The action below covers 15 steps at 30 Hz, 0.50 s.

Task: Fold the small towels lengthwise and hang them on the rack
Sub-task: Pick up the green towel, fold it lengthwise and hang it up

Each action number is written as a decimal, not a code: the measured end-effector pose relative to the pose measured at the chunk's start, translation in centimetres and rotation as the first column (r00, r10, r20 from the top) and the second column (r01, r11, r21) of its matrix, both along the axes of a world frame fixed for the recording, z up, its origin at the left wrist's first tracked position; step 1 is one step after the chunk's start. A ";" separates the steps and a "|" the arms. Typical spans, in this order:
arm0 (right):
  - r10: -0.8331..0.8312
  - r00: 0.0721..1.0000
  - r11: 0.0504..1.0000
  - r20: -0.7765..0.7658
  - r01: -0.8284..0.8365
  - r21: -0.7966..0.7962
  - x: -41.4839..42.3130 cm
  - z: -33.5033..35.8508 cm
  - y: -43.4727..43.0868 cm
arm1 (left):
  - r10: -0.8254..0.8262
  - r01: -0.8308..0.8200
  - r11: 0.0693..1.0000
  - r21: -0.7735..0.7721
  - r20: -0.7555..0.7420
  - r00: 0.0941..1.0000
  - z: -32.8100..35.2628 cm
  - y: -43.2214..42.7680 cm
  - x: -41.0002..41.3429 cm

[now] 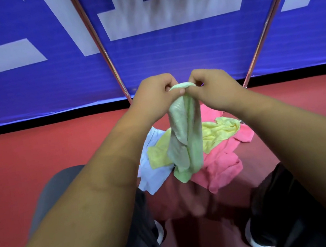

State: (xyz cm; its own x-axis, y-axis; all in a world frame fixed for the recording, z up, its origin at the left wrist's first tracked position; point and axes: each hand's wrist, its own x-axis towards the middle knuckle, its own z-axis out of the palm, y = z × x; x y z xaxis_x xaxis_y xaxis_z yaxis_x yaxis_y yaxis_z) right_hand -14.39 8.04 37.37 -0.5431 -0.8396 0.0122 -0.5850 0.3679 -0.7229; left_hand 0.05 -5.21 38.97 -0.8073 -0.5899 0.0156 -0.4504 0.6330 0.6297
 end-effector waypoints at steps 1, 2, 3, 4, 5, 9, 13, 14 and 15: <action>-0.041 0.999 0.998 -0.010 0.041 -0.046 -0.1 0.2 -0.1 | -0.002 0.008 0.998 -0.068 0.082 0.997 -0.2 -0.5 0.2; -0.091 0.996 0.992 -0.017 0.089 -0.092 -0.1 0.6 -0.1 | 0.014 0.010 0.991 -0.133 0.180 0.983 -0.4 -0.9 0.5; -0.155 0.988 0.979 -0.005 0.153 -0.135 -0.2 0.9 -0.1 | 0.045 0.003 0.984 -0.177 0.265 0.963 -0.6 -1.2 0.8; -0.214 0.976 0.959 0.037 0.217 -0.182 -0.4 1.2 -0.2 | 0.073 -0.011 0.980 -0.199 0.312 0.947 -0.8 -1.5 1.0; -0.259 0.961 0.938 0.093 0.274 -0.214 -0.6 1.4 -0.3 | 0.094 -0.028 0.979 -0.202 0.323 0.942 -0.9 -1.8 1.2; -0.321 0.929 0.924 0.182 0.350 -0.157 -0.9 1.2 -0.5 | 0.146 -0.151 0.988 0.042 0.115 0.983 -0.5 -1.9 1.6; -0.179 0.982 0.983 0.060 0.176 0.055 -0.3 0.0 -0.8 | 0.211 -0.141 0.894 0.425 -0.123 0.970 0.1 -1.2 1.0; -0.143 0.989 0.986 0.032 0.140 0.092 0.0 -0.2 -0.9 | 0.226 -0.116 0.856 0.504 -0.163 0.960 0.2 -1.1 0.9; -0.117 0.993 0.988 0.030 0.113 0.109 0.2 -0.4 -0.9 | 0.235 -0.091 0.825 0.558 -0.192 0.953 0.3 -0.9 0.7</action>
State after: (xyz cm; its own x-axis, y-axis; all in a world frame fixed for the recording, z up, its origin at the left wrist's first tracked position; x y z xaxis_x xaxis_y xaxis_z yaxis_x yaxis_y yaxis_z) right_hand -14.24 7.15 36.97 -0.6349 -0.7667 -0.0957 -0.5082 0.5077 -0.6956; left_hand 0.79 -6.16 39.30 -0.7113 -0.6840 -0.1617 -0.3046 0.0926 0.9480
